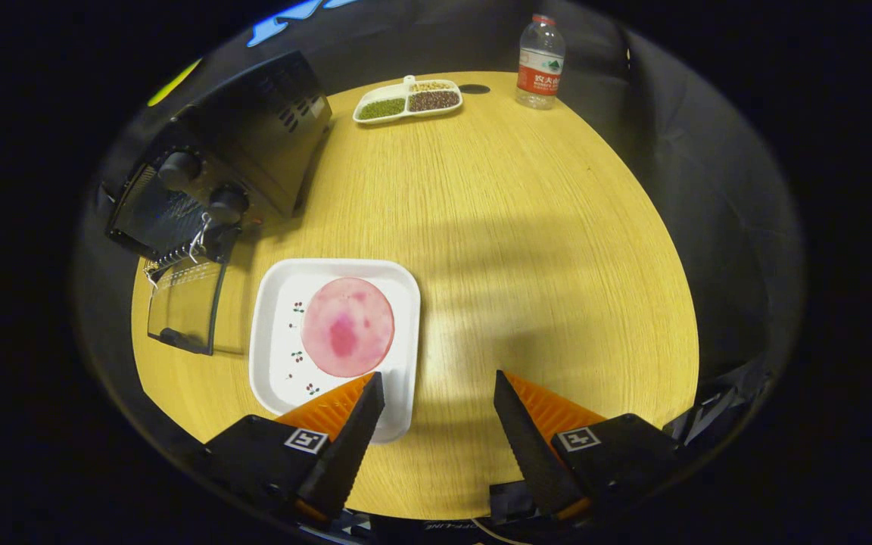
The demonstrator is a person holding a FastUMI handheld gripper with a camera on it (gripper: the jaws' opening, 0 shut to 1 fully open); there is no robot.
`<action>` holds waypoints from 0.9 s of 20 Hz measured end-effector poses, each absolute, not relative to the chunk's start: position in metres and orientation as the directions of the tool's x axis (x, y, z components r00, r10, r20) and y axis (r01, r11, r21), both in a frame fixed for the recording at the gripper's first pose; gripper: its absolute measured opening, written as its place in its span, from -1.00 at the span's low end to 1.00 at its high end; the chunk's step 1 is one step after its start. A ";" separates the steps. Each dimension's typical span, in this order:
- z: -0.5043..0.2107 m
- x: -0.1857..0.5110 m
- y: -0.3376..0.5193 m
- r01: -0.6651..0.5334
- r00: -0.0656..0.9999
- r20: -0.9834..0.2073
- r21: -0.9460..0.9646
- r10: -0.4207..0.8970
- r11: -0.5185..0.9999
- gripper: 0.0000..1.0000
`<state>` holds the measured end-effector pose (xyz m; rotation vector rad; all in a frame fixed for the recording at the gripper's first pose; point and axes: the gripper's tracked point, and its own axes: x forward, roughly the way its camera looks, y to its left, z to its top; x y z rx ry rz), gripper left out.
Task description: Open the toaster oven, put the food inside, and close the toaster oven door.
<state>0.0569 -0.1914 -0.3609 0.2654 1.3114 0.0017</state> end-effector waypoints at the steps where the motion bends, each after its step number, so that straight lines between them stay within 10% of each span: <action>1: -0.364 0.055 -0.187 0.154 0.241 -0.956 0.206 0.165 0.966 0.80; 6: -0.370 0.056 -0.192 0.168 0.216 -0.967 0.169 0.131 0.971 0.53; 15: -0.363 0.058 -0.184 0.180 0.195 -0.968 0.196 0.160 0.964 -0.72; 18: -0.369 0.057 -0.179 0.194 0.225 -0.954 0.244 0.199 0.950 -0.85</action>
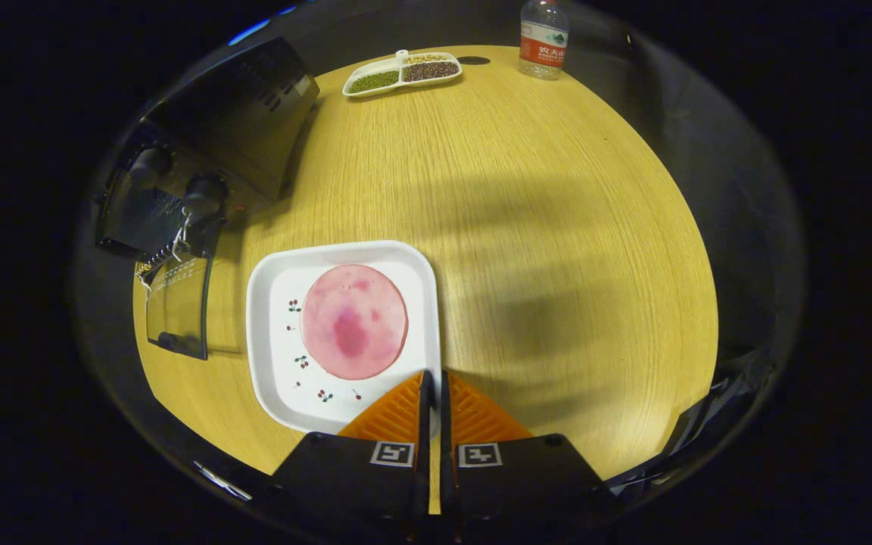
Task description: Open the toaster oven, put the food inside, and close the toaster oven door.
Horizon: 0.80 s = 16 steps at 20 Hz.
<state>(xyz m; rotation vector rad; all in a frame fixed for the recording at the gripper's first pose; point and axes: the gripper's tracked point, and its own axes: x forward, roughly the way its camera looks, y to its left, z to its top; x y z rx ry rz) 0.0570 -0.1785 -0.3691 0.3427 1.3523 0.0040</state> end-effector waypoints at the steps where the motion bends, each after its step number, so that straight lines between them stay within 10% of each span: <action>1: -0.368 0.055 -0.176 0.211 0.238 -0.946 0.271 0.219 0.939 -0.86; 16: -0.354 0.034 -0.158 0.426 0.292 -0.891 0.446 0.347 0.787 -0.97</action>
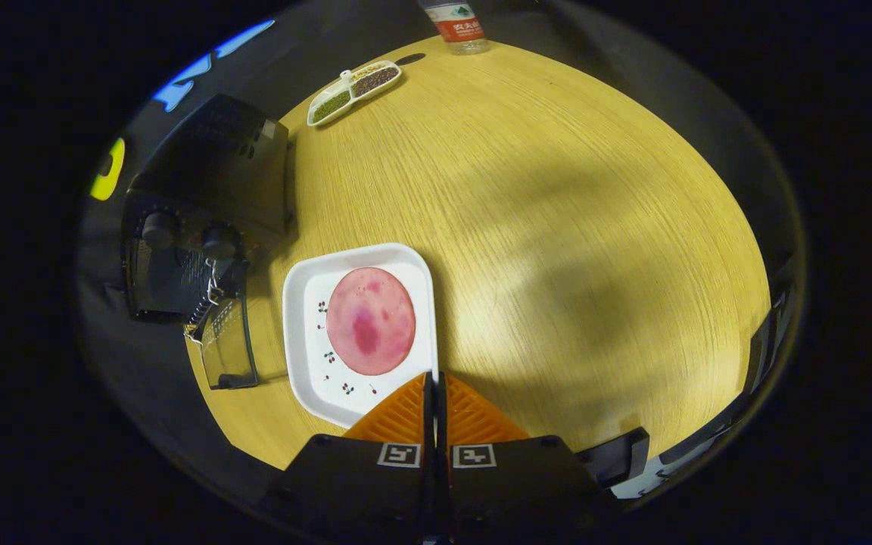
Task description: Open the toaster oven, put the food inside, and close the toaster oven door.
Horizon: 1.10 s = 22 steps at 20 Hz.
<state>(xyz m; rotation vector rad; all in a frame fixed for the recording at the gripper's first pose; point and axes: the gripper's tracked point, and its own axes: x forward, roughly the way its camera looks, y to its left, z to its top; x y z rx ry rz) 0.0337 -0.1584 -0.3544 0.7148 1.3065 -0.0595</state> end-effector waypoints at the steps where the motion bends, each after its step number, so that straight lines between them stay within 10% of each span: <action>1: -0.349 0.030 -0.160 0.433 0.307 -0.887 0.452 0.344 0.780 -0.97; 22: -0.261 -0.049 -0.107 0.575 0.617 -0.707 0.705 0.346 0.416 -0.98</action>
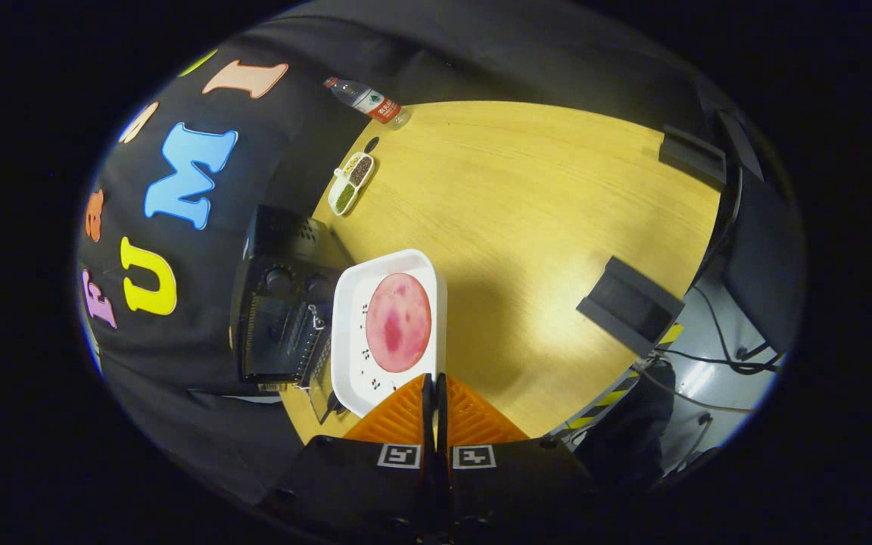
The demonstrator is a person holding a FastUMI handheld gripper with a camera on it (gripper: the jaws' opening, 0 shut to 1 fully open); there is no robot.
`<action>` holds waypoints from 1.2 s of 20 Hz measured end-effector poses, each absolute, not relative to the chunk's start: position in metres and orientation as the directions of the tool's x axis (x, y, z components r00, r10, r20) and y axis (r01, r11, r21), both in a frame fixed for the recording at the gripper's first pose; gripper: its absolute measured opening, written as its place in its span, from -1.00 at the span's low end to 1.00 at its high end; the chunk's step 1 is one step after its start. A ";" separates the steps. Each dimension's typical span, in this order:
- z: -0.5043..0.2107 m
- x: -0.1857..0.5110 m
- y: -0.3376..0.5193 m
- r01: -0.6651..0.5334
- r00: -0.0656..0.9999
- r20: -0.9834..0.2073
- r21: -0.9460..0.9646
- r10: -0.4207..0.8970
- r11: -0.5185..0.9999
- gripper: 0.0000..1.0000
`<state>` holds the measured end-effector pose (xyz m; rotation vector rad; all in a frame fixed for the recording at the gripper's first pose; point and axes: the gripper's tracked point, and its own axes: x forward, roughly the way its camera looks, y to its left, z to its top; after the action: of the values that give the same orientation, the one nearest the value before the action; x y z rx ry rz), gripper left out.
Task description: Open the toaster oven, put the food inside, and close the toaster oven door.
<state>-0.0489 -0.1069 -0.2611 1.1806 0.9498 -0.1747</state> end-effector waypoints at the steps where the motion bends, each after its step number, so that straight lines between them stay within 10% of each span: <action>1: -0.256 -0.051 -0.097 0.568 0.618 -0.700 0.712 0.358 0.413 -0.97; 24: -0.242 0.088 0.077 0.450 0.545 -0.605 0.796 0.581 0.406 -0.97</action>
<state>0.0882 0.0775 -0.2423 1.2133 1.0607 0.1061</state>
